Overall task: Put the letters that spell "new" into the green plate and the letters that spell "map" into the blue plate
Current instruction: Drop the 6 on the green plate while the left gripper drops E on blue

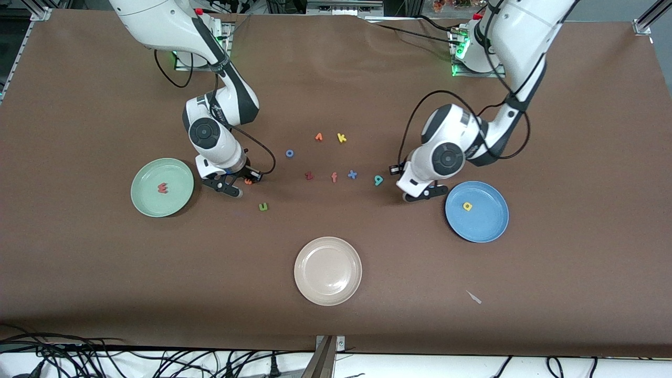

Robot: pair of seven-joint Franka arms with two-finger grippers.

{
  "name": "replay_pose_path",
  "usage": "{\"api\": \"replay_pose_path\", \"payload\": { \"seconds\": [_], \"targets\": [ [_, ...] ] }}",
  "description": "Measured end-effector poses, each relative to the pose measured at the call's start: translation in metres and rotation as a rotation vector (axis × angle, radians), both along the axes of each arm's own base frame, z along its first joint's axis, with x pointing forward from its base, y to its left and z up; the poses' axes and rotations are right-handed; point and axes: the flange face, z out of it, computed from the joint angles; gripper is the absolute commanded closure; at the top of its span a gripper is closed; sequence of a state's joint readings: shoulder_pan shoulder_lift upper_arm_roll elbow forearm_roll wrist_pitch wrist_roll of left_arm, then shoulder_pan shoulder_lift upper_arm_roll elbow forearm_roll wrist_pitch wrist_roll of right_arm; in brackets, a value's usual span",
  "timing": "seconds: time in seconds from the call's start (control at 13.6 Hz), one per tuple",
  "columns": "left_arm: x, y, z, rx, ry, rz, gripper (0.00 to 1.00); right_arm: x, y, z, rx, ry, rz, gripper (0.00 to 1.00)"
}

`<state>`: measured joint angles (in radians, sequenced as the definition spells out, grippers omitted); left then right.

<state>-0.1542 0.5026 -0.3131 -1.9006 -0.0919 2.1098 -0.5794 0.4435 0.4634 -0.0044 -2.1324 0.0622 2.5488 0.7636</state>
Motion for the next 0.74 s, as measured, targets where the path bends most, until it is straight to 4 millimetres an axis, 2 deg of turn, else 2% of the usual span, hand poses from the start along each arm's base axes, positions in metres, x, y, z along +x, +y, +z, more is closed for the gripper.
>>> {"api": "replay_pose_path", "payload": {
  "seconds": [0.15, 0.22, 0.37, 0.59, 0.66, 0.74],
  "targets": [
    [0.015, 0.035, 0.02, 0.018, -0.037, -0.12, 0.92, 0.012, -0.004, 0.017, -0.019, 0.043, 0.033, 0.84],
    [0.023, 0.046, 0.027, 0.058, -0.068, -0.179, 0.92, 0.021, -0.013, 0.03, -0.029, 0.062, 0.064, 0.84],
    [0.034, 0.056, 0.034, 0.133, -0.114, -0.299, 0.9, 0.037, -0.044, 0.052, -0.042, 0.086, 0.148, 0.84],
    [0.046, 0.083, 0.028, 0.245, -0.15, -0.472, 0.9, 0.051, -0.103, 0.072, -0.044, 0.096, 0.306, 0.84],
    [0.051, 0.096, 0.025, 0.262, -0.151, -0.508, 0.82, 0.052, -0.121, 0.075, -0.044, 0.101, 0.351, 0.84],
    [0.057, 0.112, 0.021, 0.258, -0.154, -0.542, 0.43, 0.052, -0.139, 0.075, -0.042, 0.106, 0.4, 0.84]
  ]
}}
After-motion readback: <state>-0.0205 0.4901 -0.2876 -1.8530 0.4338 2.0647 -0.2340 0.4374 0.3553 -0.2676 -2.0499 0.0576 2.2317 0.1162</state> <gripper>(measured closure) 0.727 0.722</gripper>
